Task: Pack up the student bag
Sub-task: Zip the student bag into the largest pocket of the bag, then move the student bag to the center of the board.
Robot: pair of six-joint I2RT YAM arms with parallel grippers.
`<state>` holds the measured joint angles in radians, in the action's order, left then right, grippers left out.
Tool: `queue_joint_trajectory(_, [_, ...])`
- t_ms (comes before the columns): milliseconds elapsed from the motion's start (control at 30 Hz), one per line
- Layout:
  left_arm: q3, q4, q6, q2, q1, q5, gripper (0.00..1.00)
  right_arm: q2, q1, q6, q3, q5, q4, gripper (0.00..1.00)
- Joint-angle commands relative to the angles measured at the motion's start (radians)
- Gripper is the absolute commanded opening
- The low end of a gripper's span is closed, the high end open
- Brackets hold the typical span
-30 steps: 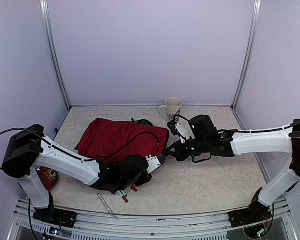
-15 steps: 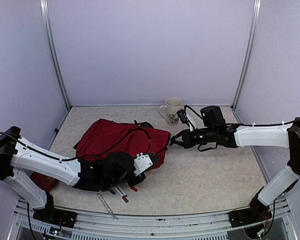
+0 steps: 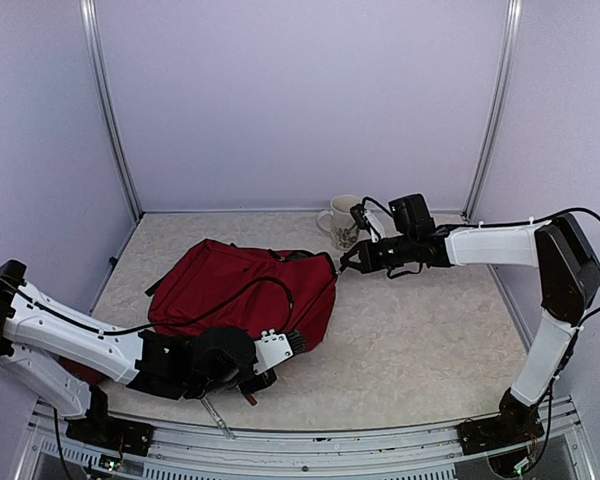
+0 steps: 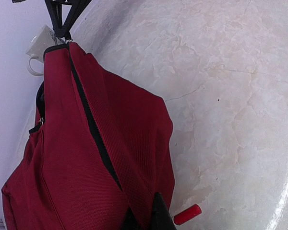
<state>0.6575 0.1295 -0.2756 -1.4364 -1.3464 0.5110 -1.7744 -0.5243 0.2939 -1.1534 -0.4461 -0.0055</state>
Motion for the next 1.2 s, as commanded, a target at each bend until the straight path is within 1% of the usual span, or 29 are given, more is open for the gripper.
queue_joint_trajectory(0, [-0.042, -0.073, 0.046, 0.067, -0.041, -0.066, 0.00, 0.000, 0.039, -0.045, -0.031, 0.134, 0.046, 0.00])
queue_joint_trajectory(33, [-0.041, -0.075, 0.067, 0.090, -0.034, -0.064, 0.07, 0.019, 0.023, -0.050, -0.019, 0.133, 0.052, 0.00])
queue_joint_trajectory(67, [-0.039, -0.075, 0.092, 0.111, -0.030, -0.061, 0.23, 0.034, 0.012, -0.051, -0.001, 0.126, 0.056, 0.00])
queue_joint_trajectory(100, [-0.037, -0.074, 0.116, 0.132, -0.025, -0.057, 0.43, 0.046, 0.002, -0.050, 0.010, 0.118, 0.059, 0.00])
queue_joint_trajectory(133, [-0.034, -0.076, 0.155, 0.156, -0.020, -0.051, 0.59, 0.062, -0.009, -0.046, 0.023, 0.113, 0.063, 0.00])
queue_joint_trajectory(167, [-0.027, -0.087, 0.195, 0.179, -0.012, -0.044, 0.72, 0.077, -0.019, -0.043, 0.035, 0.109, 0.066, 0.00])
queue_joint_trajectory(200, [-0.019, -0.103, 0.242, 0.200, -0.001, -0.038, 0.81, 0.091, -0.032, -0.041, 0.046, 0.107, 0.070, 0.00])
queue_joint_trajectory(267, [0.007, -0.158, 0.363, 0.237, 0.051, -0.046, 0.90, 0.119, -0.051, -0.039, 0.065, 0.103, 0.073, 0.00])
queue_joint_trajectory(333, [0.028, -0.231, 0.502, 0.272, 0.134, -0.074, 0.93, 0.142, -0.067, -0.034, 0.080, 0.099, 0.072, 0.00])
queue_joint_trajectory(433, [0.019, -0.384, 0.787, 0.306, 0.274, -0.033, 0.98, 0.173, -0.086, -0.032, 0.094, 0.098, 0.064, 0.00])
queue_joint_trajectory(500, [-0.011, -0.489, 0.965, 0.313, 0.384, -0.003, 0.99, 0.200, -0.091, -0.025, 0.110, 0.094, 0.066, 0.00])
queue_joint_trajectory(533, [-0.034, -0.519, 1.032, 0.317, 0.431, 0.000, 0.99, 0.212, -0.091, -0.019, 0.118, 0.089, 0.069, 0.00])
queue_joint_trajectory(600, [-0.100, -0.509, 1.106, 0.345, 0.494, -0.022, 0.99, 0.238, -0.092, -0.016, 0.130, 0.080, 0.064, 0.00])
queue_joint_trajectory(700, [-0.184, -0.411, 1.155, 0.393, 0.522, -0.060, 0.99, 0.269, -0.100, -0.023, 0.138, 0.082, 0.035, 0.00])
queue_joint_trajectory(767, [-0.234, -0.349, 1.164, 0.414, 0.571, -0.094, 0.99, 0.289, -0.108, -0.034, 0.149, 0.082, 0.013, 0.00])
queue_joint_trajectory(833, [-0.270, -0.265, 1.125, 0.432, 0.625, -0.135, 0.99, 0.312, -0.115, -0.042, 0.158, 0.077, -0.012, 0.00])
queue_joint_trajectory(900, [-0.290, -0.134, 1.054, 0.432, 0.675, -0.190, 0.99, 0.338, -0.128, -0.044, 0.160, 0.078, -0.044, 0.00])
queue_joint_trajectory(967, [-0.278, -0.070, 0.990, 0.395, 0.724, -0.232, 0.98, 0.363, -0.149, -0.049, 0.154, 0.085, -0.079, 0.00])
queue_joint_trajectory(1000, [-0.256, -0.067, 0.964, 0.362, 0.745, -0.229, 0.97, 0.378, -0.164, -0.051, 0.150, 0.090, -0.097, 0.00])
queue_joint_trajectory(1067, [-0.209, -0.065, 0.905, 0.283, 0.773, -0.206, 0.96, 0.410, -0.193, -0.059, 0.146, 0.109, -0.135, 0.00])
queue_joint_trajectory(1167, [-0.140, -0.030, 0.834, 0.136, 0.808, -0.248, 0.93, 0.466, -0.225, -0.054, 0.158, 0.132, -0.169, 0.00])
